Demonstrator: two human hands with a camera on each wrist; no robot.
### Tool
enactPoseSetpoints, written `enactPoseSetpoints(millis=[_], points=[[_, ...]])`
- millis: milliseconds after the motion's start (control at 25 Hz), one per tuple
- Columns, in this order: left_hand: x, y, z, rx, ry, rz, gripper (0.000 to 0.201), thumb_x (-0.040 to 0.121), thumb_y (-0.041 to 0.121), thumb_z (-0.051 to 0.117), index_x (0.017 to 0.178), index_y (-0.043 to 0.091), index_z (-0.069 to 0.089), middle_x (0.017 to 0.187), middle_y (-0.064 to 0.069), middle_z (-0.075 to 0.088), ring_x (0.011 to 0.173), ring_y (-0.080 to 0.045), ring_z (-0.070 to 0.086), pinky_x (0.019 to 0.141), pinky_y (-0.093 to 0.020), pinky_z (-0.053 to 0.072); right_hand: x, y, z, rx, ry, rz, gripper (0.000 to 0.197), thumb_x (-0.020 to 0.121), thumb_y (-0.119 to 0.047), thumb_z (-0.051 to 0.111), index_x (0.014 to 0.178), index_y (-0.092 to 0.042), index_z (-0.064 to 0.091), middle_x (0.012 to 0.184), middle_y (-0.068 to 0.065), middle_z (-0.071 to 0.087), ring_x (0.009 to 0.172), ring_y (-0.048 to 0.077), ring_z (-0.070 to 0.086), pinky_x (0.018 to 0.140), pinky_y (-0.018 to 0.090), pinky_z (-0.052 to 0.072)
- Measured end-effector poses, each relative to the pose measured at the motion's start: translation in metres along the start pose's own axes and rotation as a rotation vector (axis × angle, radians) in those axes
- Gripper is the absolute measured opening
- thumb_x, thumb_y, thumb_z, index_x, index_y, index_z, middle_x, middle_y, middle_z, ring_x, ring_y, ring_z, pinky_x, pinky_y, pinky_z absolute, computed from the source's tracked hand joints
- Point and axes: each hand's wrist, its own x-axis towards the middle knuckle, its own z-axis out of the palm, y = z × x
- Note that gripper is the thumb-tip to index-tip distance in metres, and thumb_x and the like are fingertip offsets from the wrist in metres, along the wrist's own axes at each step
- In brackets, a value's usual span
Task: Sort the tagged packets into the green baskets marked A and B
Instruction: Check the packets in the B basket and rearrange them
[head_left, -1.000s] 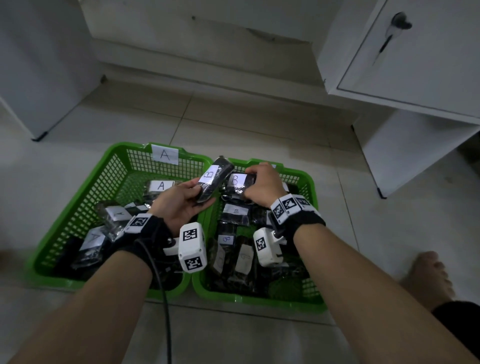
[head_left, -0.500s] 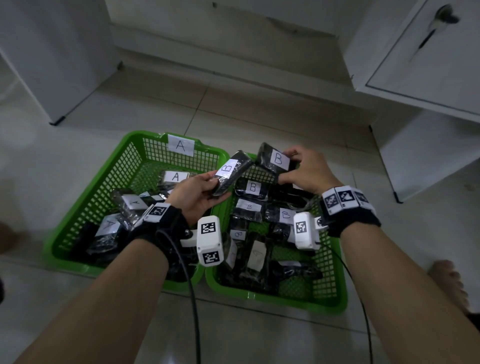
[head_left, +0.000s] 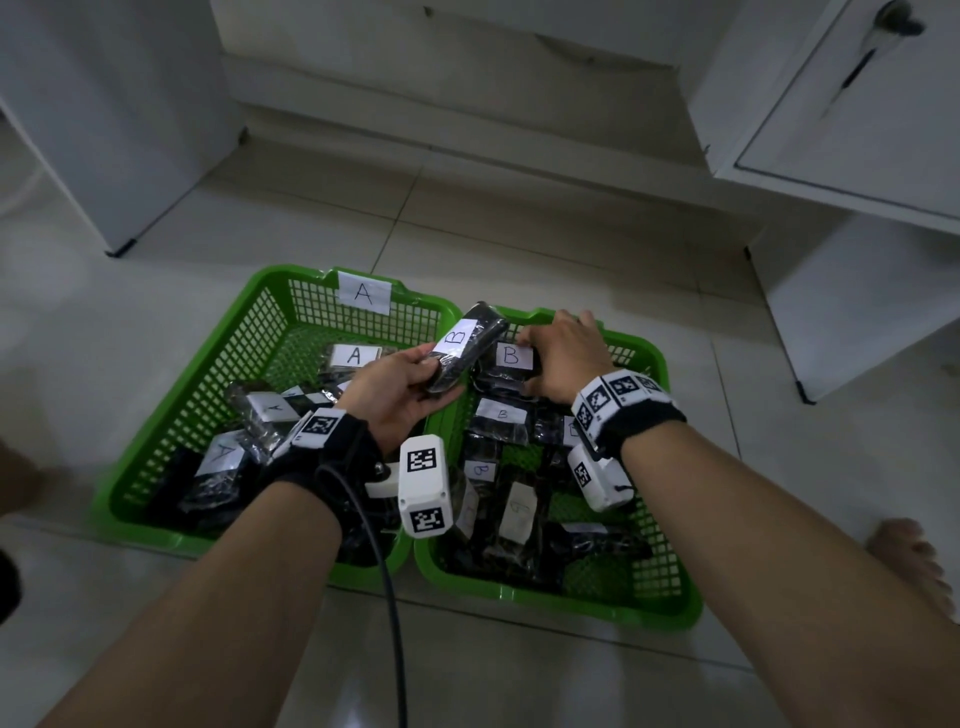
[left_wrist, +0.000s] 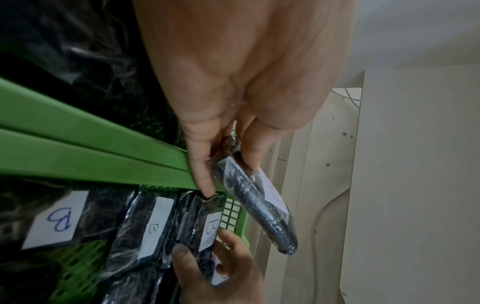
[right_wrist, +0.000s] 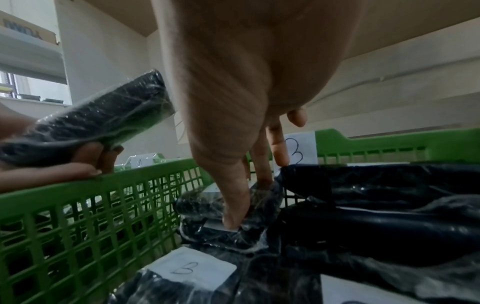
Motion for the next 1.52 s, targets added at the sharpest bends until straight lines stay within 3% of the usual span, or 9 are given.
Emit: enactPoseSetpoints(millis=[200,360,480,640,760,960,1200,1400,1520], points=[[0.004,-0.002,0.010,0.286,0.126,0.118,0.029,0.091,-0.008,0.057,0.117,0.004,0.066,0.122,-0.019,0.067,0.106,-0.030,0.068,0.078,-0.038,0.061,0.000,-0.001,-0.004,0.007,-0.038,0.014,0.046,0.071,-0.039,0.088,0.107,-0.018,0.068,0.106,-0.002,0.058,0.095,0.016,0.043,0.090,0.032,0.041],[-0.002,-0.002,0.020,0.744,0.140,0.253,0.032,0.078,0.000,0.075,0.101,0.023,0.076,0.103,-0.002,0.077,0.097,-0.022,0.072,0.090,-0.042,0.058,-0.032,0.027,-0.025,0.301,0.026,0.096,0.077,0.064,-0.019,0.094,0.133,-0.027,0.061,0.113,-0.008,0.056,0.102,0.014,0.053,0.085,0.031,0.046],[-0.014,-0.004,0.040,0.935,0.070,0.310,0.042,0.073,0.001,0.082,0.109,0.018,0.071,0.100,0.000,0.076,0.096,-0.018,0.072,0.091,-0.038,0.058,-0.077,0.046,-0.040,0.432,0.045,0.021,0.092,0.061,-0.026,0.096,0.142,-0.034,0.054,0.124,-0.015,0.055,0.107,0.009,0.055,0.092,0.029,0.045],[-0.027,-0.024,0.081,0.914,-0.072,0.274,0.034,0.082,-0.002,0.074,0.114,0.008,0.067,0.102,-0.014,0.075,0.098,-0.028,0.072,0.094,-0.043,0.056,-0.111,0.044,-0.038,0.452,0.123,-0.092,0.073,0.066,-0.040,0.092,0.133,-0.030,0.066,0.132,-0.011,0.064,0.121,0.010,0.055,0.106,0.031,0.040],[-0.021,-0.041,0.098,0.868,-0.080,0.275,0.025,0.086,0.000,0.072,0.109,0.010,0.067,0.108,-0.023,0.072,0.098,-0.032,0.070,0.094,-0.049,0.056,-0.112,0.051,-0.036,0.354,0.146,-0.099,0.057,0.072,-0.039,0.087,0.125,-0.027,0.070,0.123,-0.006,0.070,0.115,0.016,0.060,0.099,0.033,0.045],[-0.011,-0.033,0.093,1.217,-0.019,0.242,0.020,0.093,0.027,0.065,0.108,0.013,0.067,0.111,-0.009,0.070,0.103,-0.027,0.067,0.097,-0.043,0.054,-0.093,0.059,-0.022,0.105,0.018,0.016,0.038,0.078,-0.034,0.083,0.112,-0.026,0.070,0.108,-0.002,0.062,0.101,0.019,0.056,0.085,0.032,0.047],[-0.003,-0.041,0.091,1.396,-0.109,0.139,0.023,0.097,0.012,0.056,0.113,0.006,0.071,0.119,-0.011,0.068,0.105,-0.027,0.066,0.099,-0.042,0.053,-0.075,0.062,0.005,-0.036,-0.105,0.024,0.024,0.077,-0.013,0.083,0.097,-0.013,0.070,0.098,0.007,0.068,0.091,0.025,0.064,0.076,0.035,0.054],[-0.001,-0.039,0.089,1.561,-0.196,0.099,0.025,0.091,0.007,0.062,0.114,0.008,0.070,0.106,-0.007,0.073,0.095,-0.024,0.072,0.090,-0.041,0.059,-0.074,0.059,-0.005,0.092,-0.093,0.071,0.031,0.068,-0.020,0.092,0.090,-0.014,0.071,0.095,0.003,0.067,0.088,0.021,0.063,0.078,0.034,0.055],[-0.018,-0.041,0.084,1.938,-0.344,0.055,0.032,0.087,0.023,0.072,0.117,0.015,0.068,0.108,-0.002,0.071,0.088,-0.019,0.071,0.084,-0.030,0.057,-0.088,0.040,-0.019,0.341,-0.069,0.065,0.030,0.071,-0.018,0.090,0.097,-0.018,0.076,0.095,-0.003,0.069,0.089,0.016,0.065,0.081,0.032,0.055]])
